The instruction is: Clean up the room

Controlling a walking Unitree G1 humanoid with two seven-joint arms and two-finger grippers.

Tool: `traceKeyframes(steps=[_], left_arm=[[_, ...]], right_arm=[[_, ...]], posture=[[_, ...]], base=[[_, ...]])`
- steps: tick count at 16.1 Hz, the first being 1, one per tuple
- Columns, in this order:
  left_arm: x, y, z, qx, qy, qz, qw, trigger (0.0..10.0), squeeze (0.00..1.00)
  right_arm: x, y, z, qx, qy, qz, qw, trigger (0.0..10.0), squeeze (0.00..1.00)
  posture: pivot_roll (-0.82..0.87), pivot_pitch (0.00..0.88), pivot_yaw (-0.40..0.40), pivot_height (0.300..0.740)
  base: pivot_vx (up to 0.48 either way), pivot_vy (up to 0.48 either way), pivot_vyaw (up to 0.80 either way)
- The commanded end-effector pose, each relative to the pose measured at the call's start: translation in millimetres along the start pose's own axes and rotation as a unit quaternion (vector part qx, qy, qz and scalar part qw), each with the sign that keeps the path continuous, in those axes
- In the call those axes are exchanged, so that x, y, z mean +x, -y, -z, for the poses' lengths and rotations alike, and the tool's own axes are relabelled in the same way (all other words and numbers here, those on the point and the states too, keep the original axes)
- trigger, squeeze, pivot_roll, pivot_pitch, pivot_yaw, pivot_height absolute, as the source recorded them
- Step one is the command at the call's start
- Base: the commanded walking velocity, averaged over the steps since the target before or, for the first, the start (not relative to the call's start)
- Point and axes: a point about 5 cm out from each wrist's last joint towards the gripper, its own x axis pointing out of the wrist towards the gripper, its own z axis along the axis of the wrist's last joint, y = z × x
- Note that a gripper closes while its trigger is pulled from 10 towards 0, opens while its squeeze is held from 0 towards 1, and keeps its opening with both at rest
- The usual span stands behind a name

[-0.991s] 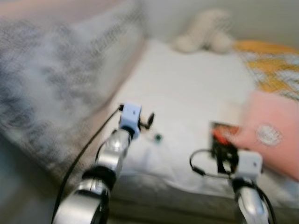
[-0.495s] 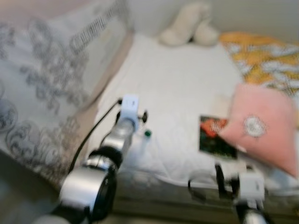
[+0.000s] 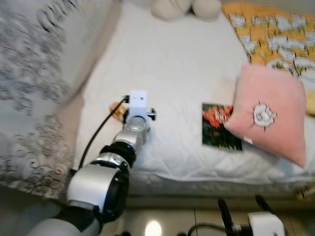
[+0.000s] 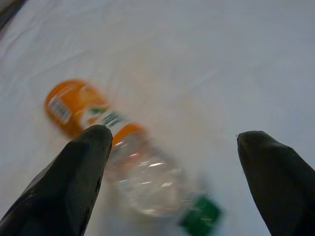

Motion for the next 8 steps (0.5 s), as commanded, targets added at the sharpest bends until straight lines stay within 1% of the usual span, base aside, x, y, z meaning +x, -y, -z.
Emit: traceKeyframes(steps=[1,3,4,6,8], left_arm=[[0.7,-4.6,0,0.024,-0.013,-0.026,0.999,10.0,0.00],[1.3,-9.6,-3,0.034,-0.011,-0.049,0.998,10.0,0.00],[1.6,-11.1,-5,0.029,-0.010,-0.053,0.998,10.0,0.00],[1.8,-12.4,-6,0.001,-0.018,-0.060,0.998,10.0,0.00],[0.8,-5.3,-8,-0.048,-0.025,-0.048,0.997,10.0,0.00]], right_arm=[[-9.4,-0.4,-2,-0.004,-0.017,-0.002,1.000,10.0,0.00],[-17.4,-3.0,-4,-0.002,-0.030,-0.007,1.000,10.0,0.00],[-21.2,-4.4,-6,-0.002,-0.034,-0.010,0.999,10.0,0.00],[-26.6,-4.2,-7,0.000,-0.045,-0.006,0.999,10.0,0.00],[-32.7,-4.2,-8,0.000,-0.058,-0.005,0.998,10.0,0.00]], posture=[[-0.28,0.309,-0.022,0.740],[-0.29,0.331,-0.033,0.740],[-0.29,0.341,-0.037,0.740],[-0.31,0.360,-0.043,0.740],[-0.33,0.369,-0.045,0.740]], base=[[0.000,0.000,0.00],[0.000,0.000,0.00],[0.000,0.000,0.00],[0.000,0.000,0.00],[0.000,0.000,0.00]])
